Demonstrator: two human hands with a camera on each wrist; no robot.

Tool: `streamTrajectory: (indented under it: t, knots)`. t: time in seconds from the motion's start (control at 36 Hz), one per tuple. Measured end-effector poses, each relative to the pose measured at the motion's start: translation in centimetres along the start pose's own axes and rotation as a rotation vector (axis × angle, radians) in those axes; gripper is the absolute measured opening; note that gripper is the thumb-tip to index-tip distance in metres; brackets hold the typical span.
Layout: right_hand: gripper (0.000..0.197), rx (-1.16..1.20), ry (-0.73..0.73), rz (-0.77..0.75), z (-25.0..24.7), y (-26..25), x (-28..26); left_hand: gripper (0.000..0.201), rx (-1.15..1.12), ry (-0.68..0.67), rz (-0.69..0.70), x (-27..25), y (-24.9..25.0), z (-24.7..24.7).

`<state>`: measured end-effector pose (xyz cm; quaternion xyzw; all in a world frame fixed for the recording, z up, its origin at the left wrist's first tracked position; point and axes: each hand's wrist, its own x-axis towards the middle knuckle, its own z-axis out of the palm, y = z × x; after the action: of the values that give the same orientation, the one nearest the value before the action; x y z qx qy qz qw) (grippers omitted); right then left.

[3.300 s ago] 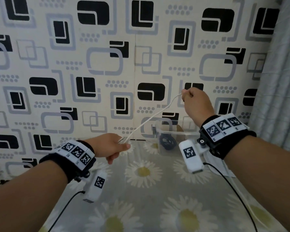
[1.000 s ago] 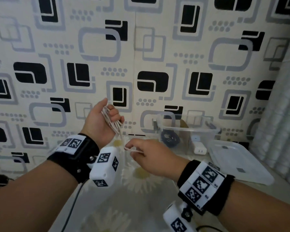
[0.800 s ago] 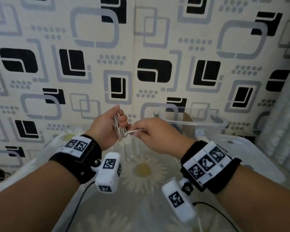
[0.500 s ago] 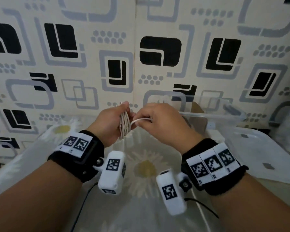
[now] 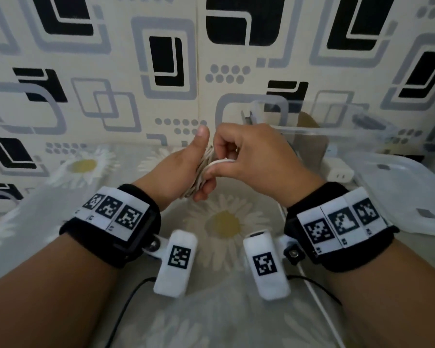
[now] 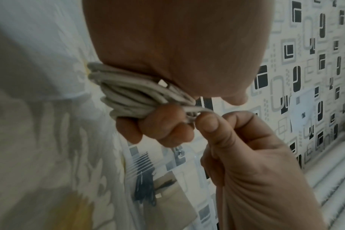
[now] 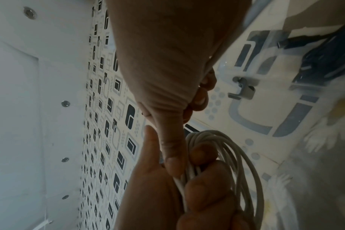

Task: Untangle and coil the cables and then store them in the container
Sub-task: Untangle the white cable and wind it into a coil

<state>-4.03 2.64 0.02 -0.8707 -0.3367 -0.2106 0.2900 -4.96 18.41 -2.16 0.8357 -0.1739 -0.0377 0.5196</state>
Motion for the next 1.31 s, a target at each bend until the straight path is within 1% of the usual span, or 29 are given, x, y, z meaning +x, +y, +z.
streamTrajectory:
  t: [0.11, 0.17, 0.22, 0.28, 0.33, 0.39, 0.44, 0.5, 0.56, 0.61, 0.67, 0.69, 0.78, 0.81, 0.83, 0.86, 0.94, 1.03, 1.11, 1.19, 1.25, 1.31]
  knots:
    - [0.038, 0.026, -0.024, 0.021, 0.0, 0.3, 0.0, 0.081, -0.027, -0.082, 0.025, -0.2, 0.0, 0.0]
    - [0.034, 0.073, -0.043, 0.033, 0.0, 0.5, 0.0, 0.079, 0.018, -0.098, 0.038, -0.3, -0.1, -0.1]
    - [0.026, 0.164, -0.066, 0.043, 0.1, 0.8, -0.1, 0.076, 0.015, -0.111, 0.033, -0.6, -0.3, -0.2]
    - [0.017, 0.273, -0.092, 0.048, 0.1, 1.1, -0.2, 0.067, -0.021, -0.137, 0.040, -0.7, -0.6, -0.2]
    - [0.015, 0.359, -0.107, 0.079, 0.0, 1.5, -0.3, 0.055, -0.023, -0.150, 0.033, -0.6, -0.8, -0.2]
    - [0.016, 0.391, -0.109, 0.096, -0.2, 1.8, -0.3, 0.044, -0.046, -0.158, 0.009, -0.5, -0.8, -0.2]
    - [0.016, 0.374, -0.106, 0.070, -0.2, 1.9, -0.2, 0.036, -0.064, -0.165, -0.004, -0.4, -0.8, -0.1]
    - [0.016, 0.351, -0.117, 0.039, -0.3, 1.8, -0.1, 0.036, -0.090, -0.157, -0.023, -0.3, -0.9, -0.1]
    - [0.015, 0.357, -0.153, 0.039, -0.6, 1.8, -0.1, 0.035, -0.107, -0.134, -0.023, -0.2, -1.1, -0.2]
    - [0.012, 0.382, -0.195, 0.086, -1.0, 2.0, -0.1, 0.038, -0.137, -0.103, -0.005, -0.1, -1.1, -0.3]
    - [0.009, 0.379, -0.204, 0.153, -1.2, 2.3, -0.1, 0.041, -0.189, -0.062, 0.006, 0.0, -1.2, -0.4]
    - [0.012, 0.360, -0.214, 0.183, -1.3, 2.4, -0.2, 0.041, -0.203, -0.040, 0.012, 0.1, -1.1, -0.5]
    - [0.025, 0.299, -0.323, 0.266, -1.2, 2.6, -0.3, 0.043, -0.198, 0.016, 0.006, 0.2, -1.3, -0.4]
    - [0.027, 0.299, -0.335, 0.283, -1.1, 2.7, -0.3, 0.043, -0.183, 0.032, -0.001, 0.2, -1.4, -0.4]
    - [0.027, 0.300, -0.313, 0.290, -1.0, 2.7, -0.3, 0.042, -0.162, 0.045, -0.008, 0.2, -1.5, -0.4]
    - [0.027, 0.285, -0.255, 0.278, -1.0, 2.8, -0.3, 0.044, -0.132, 0.049, -0.016, 0.3, -1.6, -0.4]
    - [0.024, 0.231, -0.084, 0.190, -0.8, 2.7, 0.1, 0.050, -0.043, 0.002, -0.034, 0.2, -1.6, -0.3]
    - [0.024, 0.250, -0.022, 0.169, -0.3, 2.9, 0.1, 0.059, -0.027, -0.071, -0.012, -0.1, -1.5, -0.1]
    - [0.027, 0.281, -0.027, 0.207, 0.4, 3.3, 0.0, 0.061, -0.136, -0.096, 0.037, -0.3, -1.2, -0.2]
    - [0.031, 0.376, -0.087, 0.292, 1.0, 3.8, -0.1, 0.061, -0.210, -0.070, 0.025, -0.3, -1.0, -0.3]
    - [0.028, 0.494, -0.127, 0.345, 1.3, 4.0, -0.2, 0.059, -0.268, -0.063, 0.021, -0.2, -1.1, -0.4]
    - [0.022, 0.544, -0.133, 0.365, 1.7, 3.9, -0.4, 0.058, -0.354, -0.078, 0.022, 0.0, -1.2, -0.6]
